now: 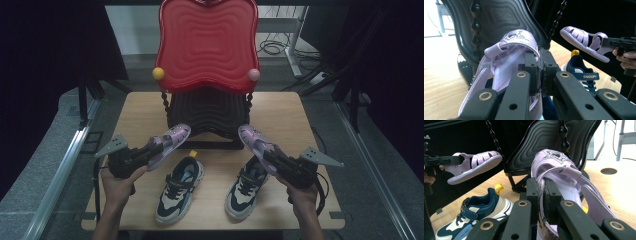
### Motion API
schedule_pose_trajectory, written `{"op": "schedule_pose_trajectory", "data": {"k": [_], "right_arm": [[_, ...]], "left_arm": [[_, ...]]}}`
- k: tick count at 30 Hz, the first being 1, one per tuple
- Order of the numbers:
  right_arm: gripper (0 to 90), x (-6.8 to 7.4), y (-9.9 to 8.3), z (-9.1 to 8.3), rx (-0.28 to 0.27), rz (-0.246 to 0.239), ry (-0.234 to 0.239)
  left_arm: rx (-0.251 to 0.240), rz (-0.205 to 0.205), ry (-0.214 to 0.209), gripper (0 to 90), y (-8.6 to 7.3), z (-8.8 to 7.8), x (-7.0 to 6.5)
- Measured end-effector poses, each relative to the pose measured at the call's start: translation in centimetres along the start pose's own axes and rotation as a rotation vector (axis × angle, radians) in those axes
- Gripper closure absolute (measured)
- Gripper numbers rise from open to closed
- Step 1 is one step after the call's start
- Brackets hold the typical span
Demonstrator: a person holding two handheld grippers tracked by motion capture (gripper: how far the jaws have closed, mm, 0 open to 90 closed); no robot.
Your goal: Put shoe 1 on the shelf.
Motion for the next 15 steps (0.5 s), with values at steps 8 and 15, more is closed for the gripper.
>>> {"op": "schedule_pose_trajectory", "data": {"k": [8,15], "right_arm": [[84.7,0.6,0.3,1.0,0.002,-0.002,0.012],[84.7,1.4,0.4,2.1,0.002,-0.001,0.031]], "left_arm": [[0.003,0.011,-0.011,86.1,0.4,1.1,-0.1],[-0.007,0.004,-0.017,86.1,0.6,1.7,0.0]]}}
Point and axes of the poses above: each handheld gripper's, and its own axes: z roughly forward along the jaws, y roughly out of its top, x roughly to its left, the point moved 5 cm from there along z, roughly forward along the jaws, and after that the axes turned 8 degrees about z, right-handed, at the moved point
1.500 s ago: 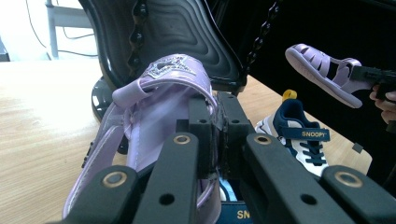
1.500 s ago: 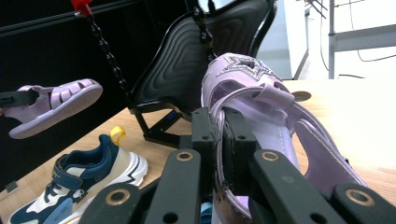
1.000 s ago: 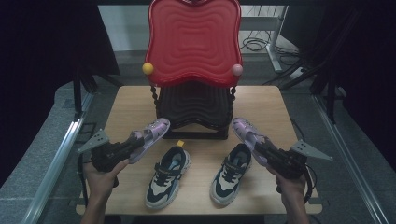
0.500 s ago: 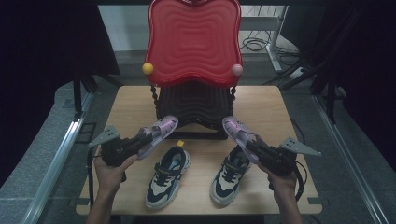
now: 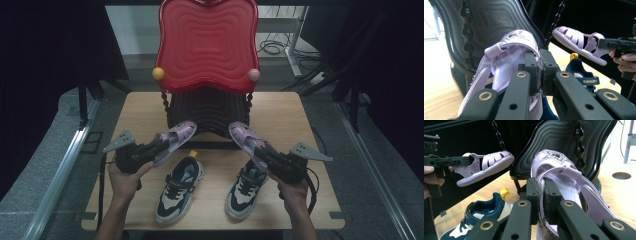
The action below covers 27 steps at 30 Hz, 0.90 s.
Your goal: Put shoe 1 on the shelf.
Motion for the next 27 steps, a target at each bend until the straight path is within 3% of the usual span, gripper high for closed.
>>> {"op": "schedule_pose_trajectory", "data": {"k": [18,27], "right_arm": [[84.4,0.9,0.1,2.2,0.012,0.014,0.011],[84.4,1.1,0.2,3.4,0.011,0.025,0.012]], "left_arm": [[-0.023,-0.008,-0.013,86.1,0.5,1.6,0.0],[-0.027,-0.004,0.002,86.1,0.9,2.4,0.3]]}}
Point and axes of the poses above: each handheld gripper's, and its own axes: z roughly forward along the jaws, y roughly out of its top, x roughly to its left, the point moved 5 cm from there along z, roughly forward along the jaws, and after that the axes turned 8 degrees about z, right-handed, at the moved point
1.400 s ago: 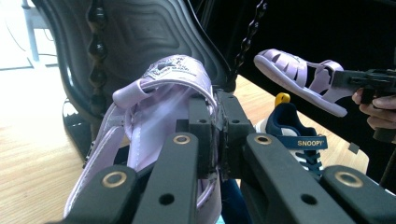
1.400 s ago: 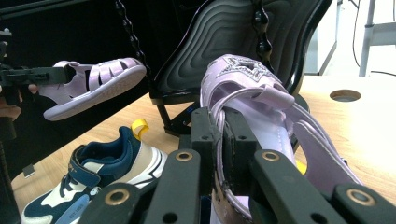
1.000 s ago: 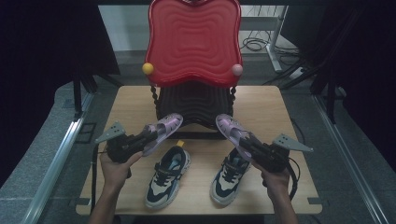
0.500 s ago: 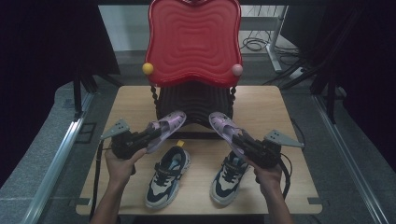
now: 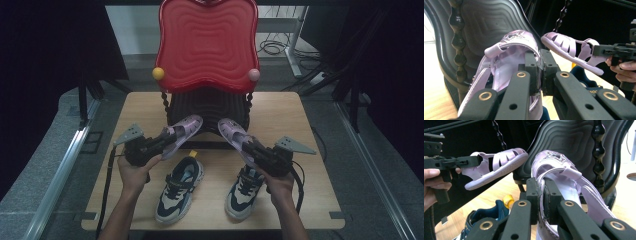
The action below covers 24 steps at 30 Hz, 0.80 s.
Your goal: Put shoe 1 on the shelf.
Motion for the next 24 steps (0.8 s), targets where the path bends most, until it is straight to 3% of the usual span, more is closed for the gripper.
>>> {"op": "schedule_pose_trajectory", "data": {"k": [16,24], "right_arm": [[84.4,0.8,1.4,2.6,-0.022,0.006,0.009],[84.3,1.1,2.2,3.6,-0.033,-0.006,0.002]], "left_arm": [[-0.014,-0.001,0.008,86.0,0.4,1.9,0.4],[-0.031,0.009,0.033,86.0,0.9,1.9,0.8]]}}
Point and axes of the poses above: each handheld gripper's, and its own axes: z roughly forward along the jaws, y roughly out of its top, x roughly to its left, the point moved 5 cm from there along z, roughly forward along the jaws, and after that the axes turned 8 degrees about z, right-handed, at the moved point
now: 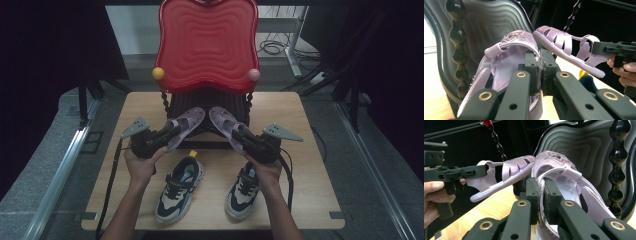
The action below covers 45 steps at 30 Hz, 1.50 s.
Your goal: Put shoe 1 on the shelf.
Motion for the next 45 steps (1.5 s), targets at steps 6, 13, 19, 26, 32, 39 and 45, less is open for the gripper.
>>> {"op": "schedule_pose_trajectory", "data": {"k": [6,13,19,26,32,39,45], "right_arm": [[84.3,-0.1,0.4,0.6,-0.011,-0.001,-0.006],[84.3,0.1,0.9,1.5,-0.029,0.004,-0.017],[84.3,-0.2,1.2,2.3,-0.049,0.011,-0.038],[84.3,-0.5,1.7,3.1,-0.081,0.004,-0.079],[84.3,-0.8,2.2,4.0,-0.102,-0.008,-0.121],[84.2,-0.9,2.6,5.1,-0.109,-0.027,-0.150],[84.1,-1.1,2.9,6.2,-0.112,-0.051,-0.194]], "left_arm": [[-0.017,-0.008,0.007,86.0,0.5,0.2,0.2],[-0.040,-0.016,0.016,86.0,1.3,1.0,0.6],[-0.056,-0.022,0.032,86.0,1.8,1.6,1.1],[-0.034,0.004,0.048,86.0,1.6,3.1,1.1],[-0.046,0.003,0.067,86.0,1.7,4.2,1.4],[-0.067,0.002,0.098,85.9,1.7,5.0,1.9],[-0.075,0.044,0.130,85.9,1.9,6.0,1.7]]}}
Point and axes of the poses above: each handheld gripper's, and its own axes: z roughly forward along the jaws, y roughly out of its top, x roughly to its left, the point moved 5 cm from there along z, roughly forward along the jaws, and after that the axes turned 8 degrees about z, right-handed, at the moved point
